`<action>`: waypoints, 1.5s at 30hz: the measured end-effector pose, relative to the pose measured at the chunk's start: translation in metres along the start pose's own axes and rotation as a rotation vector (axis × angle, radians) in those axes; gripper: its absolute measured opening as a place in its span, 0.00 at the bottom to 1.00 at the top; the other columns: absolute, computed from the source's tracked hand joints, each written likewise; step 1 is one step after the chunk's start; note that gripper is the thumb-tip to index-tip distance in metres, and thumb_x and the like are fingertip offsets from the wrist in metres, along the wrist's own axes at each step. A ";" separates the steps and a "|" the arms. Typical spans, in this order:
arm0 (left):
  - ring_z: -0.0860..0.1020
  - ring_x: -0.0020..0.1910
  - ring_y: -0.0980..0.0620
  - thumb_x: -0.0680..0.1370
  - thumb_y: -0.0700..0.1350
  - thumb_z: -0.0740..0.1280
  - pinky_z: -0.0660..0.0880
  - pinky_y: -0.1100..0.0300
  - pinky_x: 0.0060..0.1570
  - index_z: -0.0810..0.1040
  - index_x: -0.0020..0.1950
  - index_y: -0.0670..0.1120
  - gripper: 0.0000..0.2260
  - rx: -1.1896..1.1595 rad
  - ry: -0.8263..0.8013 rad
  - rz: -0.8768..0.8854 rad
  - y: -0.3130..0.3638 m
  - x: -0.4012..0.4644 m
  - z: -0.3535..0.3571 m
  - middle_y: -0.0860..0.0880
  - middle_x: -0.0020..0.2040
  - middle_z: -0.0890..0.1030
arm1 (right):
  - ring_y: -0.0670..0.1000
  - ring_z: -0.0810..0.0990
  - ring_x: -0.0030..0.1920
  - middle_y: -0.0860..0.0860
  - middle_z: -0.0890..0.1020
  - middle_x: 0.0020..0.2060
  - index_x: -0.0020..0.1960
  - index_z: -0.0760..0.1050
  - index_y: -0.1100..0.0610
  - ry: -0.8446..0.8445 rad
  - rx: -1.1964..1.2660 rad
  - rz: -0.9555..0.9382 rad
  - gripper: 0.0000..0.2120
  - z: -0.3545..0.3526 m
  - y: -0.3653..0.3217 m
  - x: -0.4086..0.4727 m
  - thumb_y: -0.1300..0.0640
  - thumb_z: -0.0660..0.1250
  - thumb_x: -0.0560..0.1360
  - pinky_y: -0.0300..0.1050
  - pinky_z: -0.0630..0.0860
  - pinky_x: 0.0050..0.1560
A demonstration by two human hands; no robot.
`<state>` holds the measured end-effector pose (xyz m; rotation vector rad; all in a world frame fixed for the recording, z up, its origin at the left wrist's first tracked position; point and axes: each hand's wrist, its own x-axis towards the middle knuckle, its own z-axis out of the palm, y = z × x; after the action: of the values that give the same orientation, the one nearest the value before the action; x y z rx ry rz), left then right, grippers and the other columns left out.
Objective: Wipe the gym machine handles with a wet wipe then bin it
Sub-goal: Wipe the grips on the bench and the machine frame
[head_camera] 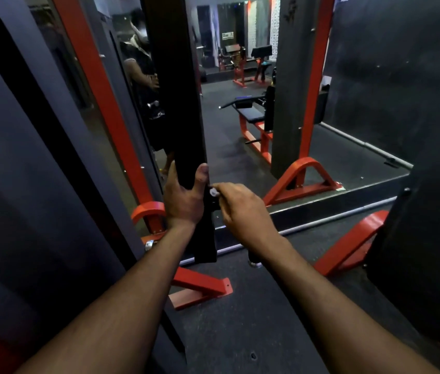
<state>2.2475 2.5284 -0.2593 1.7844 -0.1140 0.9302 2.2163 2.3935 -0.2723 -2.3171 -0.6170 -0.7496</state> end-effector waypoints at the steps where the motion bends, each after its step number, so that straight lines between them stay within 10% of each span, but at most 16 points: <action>1: 0.81 0.56 0.46 0.75 0.66 0.64 0.72 0.63 0.52 0.79 0.61 0.38 0.33 0.010 0.001 0.002 -0.002 0.000 0.001 0.44 0.54 0.83 | 0.58 0.80 0.51 0.54 0.84 0.49 0.58 0.80 0.59 0.026 0.014 -0.021 0.17 0.000 0.006 -0.002 0.54 0.56 0.79 0.53 0.76 0.50; 9: 0.80 0.58 0.55 0.75 0.71 0.62 0.71 0.69 0.55 0.79 0.64 0.40 0.36 -0.007 -0.006 0.017 -0.006 0.004 0.008 0.48 0.57 0.83 | 0.41 0.82 0.49 0.43 0.85 0.48 0.55 0.82 0.53 0.162 0.387 0.259 0.09 -0.006 0.055 -0.023 0.60 0.63 0.83 0.32 0.74 0.51; 18: 0.76 0.50 0.63 0.77 0.60 0.63 0.66 0.79 0.49 0.79 0.60 0.34 0.29 0.066 0.048 0.035 -0.009 0.007 0.013 0.50 0.50 0.80 | 0.38 0.81 0.45 0.36 0.85 0.37 0.37 0.83 0.49 -0.090 0.768 0.690 0.17 -0.007 0.091 -0.012 0.61 0.64 0.81 0.33 0.74 0.53; 21: 0.75 0.46 0.65 0.76 0.61 0.63 0.66 0.78 0.47 0.80 0.56 0.37 0.27 0.044 0.049 0.016 -0.010 0.007 0.015 0.54 0.46 0.80 | 0.50 0.84 0.52 0.48 0.87 0.46 0.46 0.86 0.51 -0.249 0.767 0.623 0.11 -0.009 0.105 -0.004 0.56 0.65 0.80 0.50 0.76 0.60; 32: 0.74 0.37 0.72 0.74 0.77 0.57 0.66 0.74 0.39 0.76 0.45 0.44 0.34 0.076 0.117 0.005 -0.019 0.013 0.024 0.58 0.36 0.75 | 0.45 0.82 0.43 0.52 0.86 0.41 0.45 0.83 0.58 -0.513 0.891 0.353 0.05 -0.006 0.072 0.082 0.56 0.73 0.77 0.44 0.77 0.50; 38: 0.76 0.41 0.35 0.76 0.75 0.58 0.70 0.48 0.42 0.72 0.44 0.49 0.28 0.108 0.176 -0.020 -0.025 0.012 0.023 0.35 0.39 0.77 | 0.49 0.82 0.44 0.52 0.84 0.41 0.46 0.83 0.55 -0.717 1.084 0.392 0.04 0.000 0.087 0.083 0.61 0.70 0.78 0.46 0.77 0.51; 42: 0.72 0.35 0.63 0.76 0.75 0.57 0.68 0.59 0.39 0.69 0.40 0.56 0.23 0.117 0.213 -0.032 -0.016 0.007 0.022 0.56 0.34 0.72 | 0.47 0.80 0.38 0.52 0.82 0.36 0.36 0.81 0.53 -0.781 1.161 0.426 0.13 0.001 0.085 0.081 0.62 0.68 0.79 0.41 0.75 0.42; 45: 0.67 0.33 0.57 0.77 0.74 0.57 0.63 0.53 0.35 0.65 0.37 0.55 0.23 0.127 0.196 -0.027 -0.016 0.003 0.017 0.55 0.32 0.67 | 0.48 0.80 0.41 0.52 0.82 0.38 0.40 0.81 0.56 -0.696 1.158 0.391 0.10 0.004 0.085 0.069 0.62 0.68 0.79 0.41 0.75 0.45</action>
<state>2.2667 2.5219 -0.2721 1.7946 0.0957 1.1085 2.3180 2.3534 -0.2655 -1.4305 -0.6072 0.5485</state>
